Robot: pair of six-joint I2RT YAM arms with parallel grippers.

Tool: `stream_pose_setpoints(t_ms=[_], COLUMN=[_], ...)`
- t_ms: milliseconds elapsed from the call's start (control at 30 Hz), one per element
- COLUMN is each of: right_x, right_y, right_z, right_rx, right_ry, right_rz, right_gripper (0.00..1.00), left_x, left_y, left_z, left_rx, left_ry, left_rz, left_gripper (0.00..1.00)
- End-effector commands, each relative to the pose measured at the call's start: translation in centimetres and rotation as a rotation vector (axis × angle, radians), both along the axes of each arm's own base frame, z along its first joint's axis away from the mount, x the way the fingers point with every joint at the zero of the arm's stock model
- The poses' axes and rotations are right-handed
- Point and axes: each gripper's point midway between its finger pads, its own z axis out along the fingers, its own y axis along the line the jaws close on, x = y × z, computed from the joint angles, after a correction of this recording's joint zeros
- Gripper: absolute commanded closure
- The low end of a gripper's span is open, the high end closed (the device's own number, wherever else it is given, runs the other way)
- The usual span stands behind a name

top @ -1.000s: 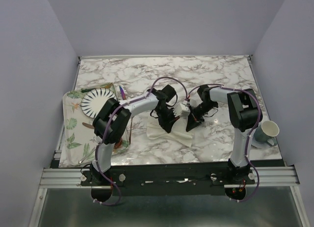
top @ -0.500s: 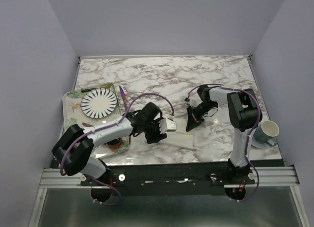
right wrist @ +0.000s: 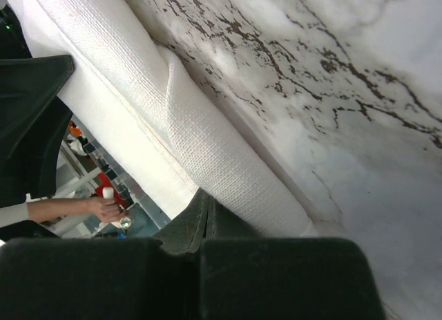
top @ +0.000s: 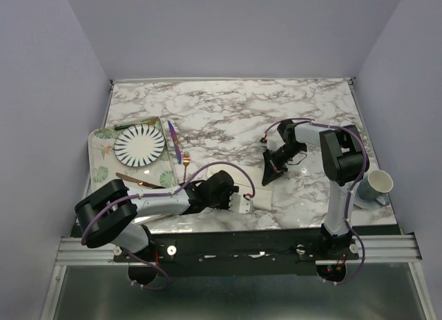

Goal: Fold the napkin into a case and place the utensils inside
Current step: Fold the 2/3-rectangle-folded napkin at the center of the board.

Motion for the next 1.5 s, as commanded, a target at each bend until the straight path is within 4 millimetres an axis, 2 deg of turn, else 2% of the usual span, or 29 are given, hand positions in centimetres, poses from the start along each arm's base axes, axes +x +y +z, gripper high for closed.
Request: stream_pose_setpoints(t_ms=[0,33,67,100,133,200,267,300,333,367,400,433,467,500,533,567,600,633,667,700,767,867,933,1167,1333,1467], right_x=[0.6,0.5,0.6,0.6,0.6,0.6,0.5,0.5,0.5,0.5,0.5,0.5,0.5,0.5,0.5,0.5,0.5,0.5,0.6,0.6,0.7,0.7,0.8,1.0,1.0,0.8], right_y=[-1.9,-1.9,-1.9,-1.9,-2.0,-2.0,-2.0,-2.1,-2.0,-2.0,-2.0,-2.0,-2.0,-2.0,-1.9,-1.9,-2.0,-2.0,-1.9,-2.0,-2.0,-2.0,-2.0,-2.1,-2.0,-1.8], right_z=[-3.1,-3.1,-3.0,-3.0,-3.0,-2.8,-2.7,-2.6,-2.5,-2.4,-2.4,-2.3,-2.2,-2.2,-2.2,-2.2,-2.3,-2.3,-2.3,-2.3,-2.3,-2.2,-2.1,-2.1,-1.9,-1.7], right_rx=[-0.130,-0.132,-0.130,-0.129,-0.129,-0.129,-0.126,-0.126,-0.120,-0.117,-0.117,-0.112,-0.111,-0.108,-0.104,-0.104,-0.102,-0.102,-0.103,-0.103,-0.103,-0.099,-0.100,-0.104,-0.101,-0.096], right_ry=[-0.062,-0.059,-0.062,-0.063,-0.062,-0.067,-0.074,-0.077,-0.079,-0.084,-0.087,-0.091,-0.093,-0.097,-0.098,-0.098,-0.097,-0.097,-0.099,-0.099,-0.104,-0.109,-0.111,-0.124,-0.137,-0.164], right_rz=[0.058,0.059,0.058,0.059,0.059,0.067,0.075,0.079,0.080,0.084,0.087,0.090,0.094,0.097,0.098,0.101,0.099,0.101,0.104,0.104,0.106,0.109,0.111,0.124,0.144,0.182], right_gripper=[0.99,0.99,0.99,0.99,0.99,0.99,0.99,0.99,0.99,0.99,0.99,0.99,0.99,0.99,0.99,0.99,0.99,0.99,0.99,0.99,0.99,0.99,0.99,0.99,0.99,0.99], left_x=[0.1,-0.2,-0.8,-0.9,-1.7,-2.9,-4.6,-5.2,-5.9,-5.8,-6.1,-6.3,-5.4,-4.4,-4.9,-4.7,-3.0,-3.5,-3.2,-1.8,-1.7,-0.4,0.6,2.1,1.9,2.1], left_y=[0.3,0.5,0.2,-0.4,0.0,-1.1,-0.7,-1.8,-1.3,-1.1,-2.1,-1.7,-1.2,-2.0,-1.7,-1.6,-2.0,-2.0,-2.1,-2.5,-2.7,-3.1,-3.1,-3.5,-3.5,-3.5], left_z=[-1.6,-1.7,-1.7,-1.1,-1.2,0.1,0.5,1.8,1.9,1.9,3.1,3.2,2.6,3.6,3.8,2.9,3.9,4.3,3.6,4.4,4.1,4.2,4.3,5.2,6.2,5.6], left_rx=[0.082,0.097,0.089,0.075,0.095,0.049,0.061,0.013,0.032,0.033,-0.008,0.004,0.005,-0.021,-0.020,0.001,-0.033,-0.039,-0.032,-0.067,-0.080,-0.126,-0.156,-0.218,-0.238,-0.232], left_ry=[-0.040,-0.022,0.013,0.030,0.077,0.141,0.234,0.289,0.344,0.398,0.454,0.514,0.585,0.608,0.700,0.770,0.784,0.863,0.918,0.935,1.042,1.149,1.192,1.298,1.326,1.375], left_rz=[-0.064,-0.073,-0.094,-0.102,-0.111,-0.159,-0.173,-0.204,-0.200,-0.157,-0.169,-0.143,-0.083,-0.075,-0.063,-0.039,-0.019,-0.014,0.004,0.022,0.059,0.123,0.160,0.247,0.271,0.322], left_gripper=[0.69,0.74,0.88,0.94,1.00,1.00,1.00,1.00,1.00,1.00,1.00,1.00,1.00,1.00,1.00,1.00,1.00,1.00,1.00,1.00,1.00,1.00,1.00,1.00,1.00,1.00])
